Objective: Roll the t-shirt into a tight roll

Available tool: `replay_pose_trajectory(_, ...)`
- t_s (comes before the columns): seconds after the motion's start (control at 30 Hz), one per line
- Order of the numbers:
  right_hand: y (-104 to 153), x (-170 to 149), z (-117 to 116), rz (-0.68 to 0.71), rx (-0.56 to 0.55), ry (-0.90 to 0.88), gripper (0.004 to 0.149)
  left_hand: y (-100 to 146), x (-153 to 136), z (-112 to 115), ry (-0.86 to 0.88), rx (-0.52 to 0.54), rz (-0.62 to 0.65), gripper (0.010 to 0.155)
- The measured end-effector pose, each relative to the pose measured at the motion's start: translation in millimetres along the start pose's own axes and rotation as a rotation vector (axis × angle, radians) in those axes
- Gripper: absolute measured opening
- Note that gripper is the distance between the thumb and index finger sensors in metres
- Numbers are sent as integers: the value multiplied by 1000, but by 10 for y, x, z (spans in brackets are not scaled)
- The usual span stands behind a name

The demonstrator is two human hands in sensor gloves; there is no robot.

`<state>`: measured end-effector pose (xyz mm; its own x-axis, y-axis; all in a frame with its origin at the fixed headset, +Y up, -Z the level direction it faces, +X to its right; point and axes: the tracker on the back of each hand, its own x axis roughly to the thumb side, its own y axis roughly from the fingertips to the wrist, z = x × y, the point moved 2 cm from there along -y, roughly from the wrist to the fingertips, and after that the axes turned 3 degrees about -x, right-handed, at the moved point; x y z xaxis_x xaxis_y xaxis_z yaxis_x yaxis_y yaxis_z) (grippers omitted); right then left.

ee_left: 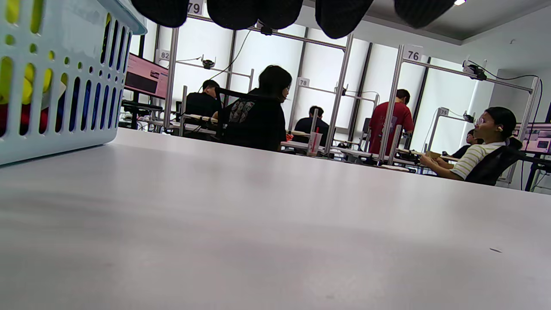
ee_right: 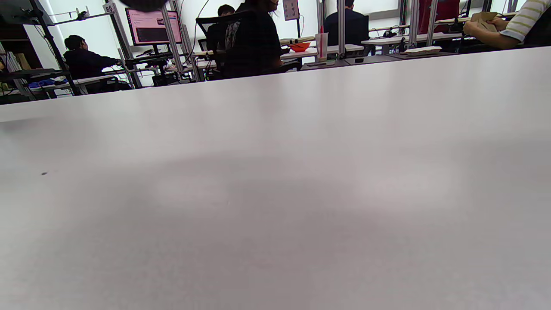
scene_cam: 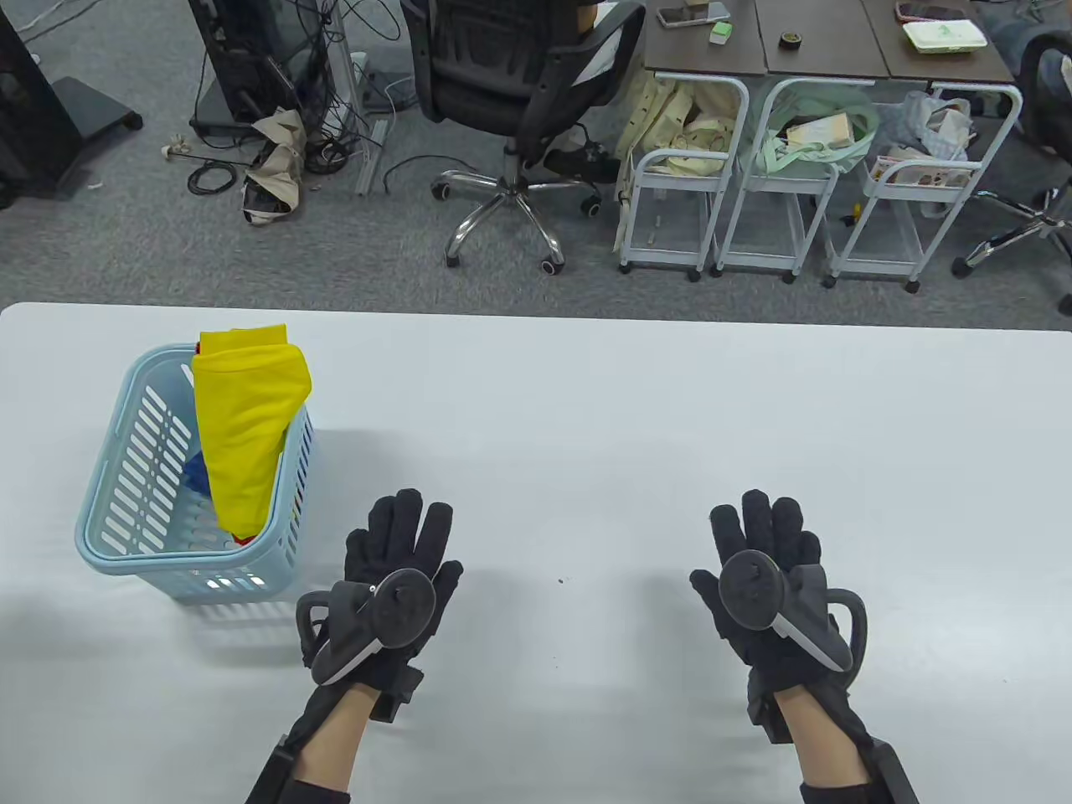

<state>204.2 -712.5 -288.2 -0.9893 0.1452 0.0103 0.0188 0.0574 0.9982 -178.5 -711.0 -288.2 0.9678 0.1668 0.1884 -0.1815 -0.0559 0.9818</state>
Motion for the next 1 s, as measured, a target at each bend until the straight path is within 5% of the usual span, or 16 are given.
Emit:
replay_pose_trajectory(0.47, -8, -57, -7, -16, 16, -29, 77, -26, -70, -13, 44, -26, -34, 66)
replay_pose_trajectory(0.73, -18, -109, 1, -29, 23, -57, 77, -248, -22, -726, 53, 68, -33, 67)
replay_pose_trajectory(0.9, -21, -113, -6, -28, 34, -67, 77, -704, -422, -1009, 170, -33, -194, 66)
replay_pose_trajectory(1.0, -27, -118, -9, -27, 33, -75, 77, -873, -626, -1112, 87, -36, -292, 69)
